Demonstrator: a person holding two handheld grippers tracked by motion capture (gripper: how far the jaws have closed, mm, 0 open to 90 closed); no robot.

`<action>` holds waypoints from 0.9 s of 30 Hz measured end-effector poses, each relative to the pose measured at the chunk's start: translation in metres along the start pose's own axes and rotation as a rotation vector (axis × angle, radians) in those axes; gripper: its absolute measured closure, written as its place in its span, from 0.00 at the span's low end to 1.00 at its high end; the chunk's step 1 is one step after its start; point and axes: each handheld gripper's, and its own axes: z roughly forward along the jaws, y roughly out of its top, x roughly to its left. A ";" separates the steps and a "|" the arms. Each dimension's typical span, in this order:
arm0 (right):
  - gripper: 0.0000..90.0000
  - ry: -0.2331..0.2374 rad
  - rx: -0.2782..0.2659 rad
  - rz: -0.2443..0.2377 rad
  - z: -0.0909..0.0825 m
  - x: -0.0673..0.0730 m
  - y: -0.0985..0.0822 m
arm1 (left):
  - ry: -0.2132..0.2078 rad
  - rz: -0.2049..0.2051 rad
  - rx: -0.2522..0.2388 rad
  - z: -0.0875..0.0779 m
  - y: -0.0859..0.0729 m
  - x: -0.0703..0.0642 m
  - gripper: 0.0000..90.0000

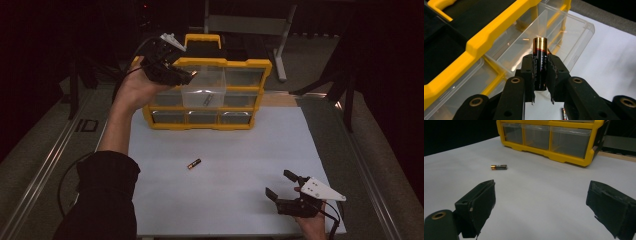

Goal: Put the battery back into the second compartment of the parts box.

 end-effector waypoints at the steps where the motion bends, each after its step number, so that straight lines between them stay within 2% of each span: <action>1: 0.09 -0.001 -0.001 -0.001 0.000 0.000 0.000 | -0.001 -0.001 -0.002 0.001 0.000 0.000 0.85; 2: 0.09 -0.001 -0.003 -0.003 0.000 0.000 0.000 | 0.003 -0.005 -0.006 0.001 0.000 0.000 0.85; 3: 0.09 0.000 -0.004 -0.003 0.000 0.000 0.000 | 0.007 -0.028 -0.016 0.002 0.000 0.000 0.78; 6: 0.09 -0.002 -0.004 0.004 -0.001 0.000 0.000 | 0.087 -0.061 -0.017 0.003 -0.002 0.001 0.31; 7: 0.09 0.000 -0.005 -0.001 -0.001 -0.001 0.000 | 0.098 -0.076 -0.010 0.003 -0.004 0.002 0.17; 8: 0.09 0.000 -0.006 -0.001 -0.001 0.000 0.000 | 0.098 -0.088 -0.011 0.003 -0.006 0.003 0.12; 12: 0.09 0.000 -0.004 -0.002 0.000 0.000 0.000 | 0.104 -0.093 -0.003 0.004 -0.013 0.004 0.02; 16: 0.09 -0.002 -0.004 -0.002 0.000 0.000 0.000 | 0.095 -0.088 -0.005 0.004 -0.021 0.003 0.01; 27: 0.09 -0.003 -0.005 -0.006 -0.001 0.000 0.000 | 0.117 -0.064 -0.004 0.007 -0.042 -0.010 0.01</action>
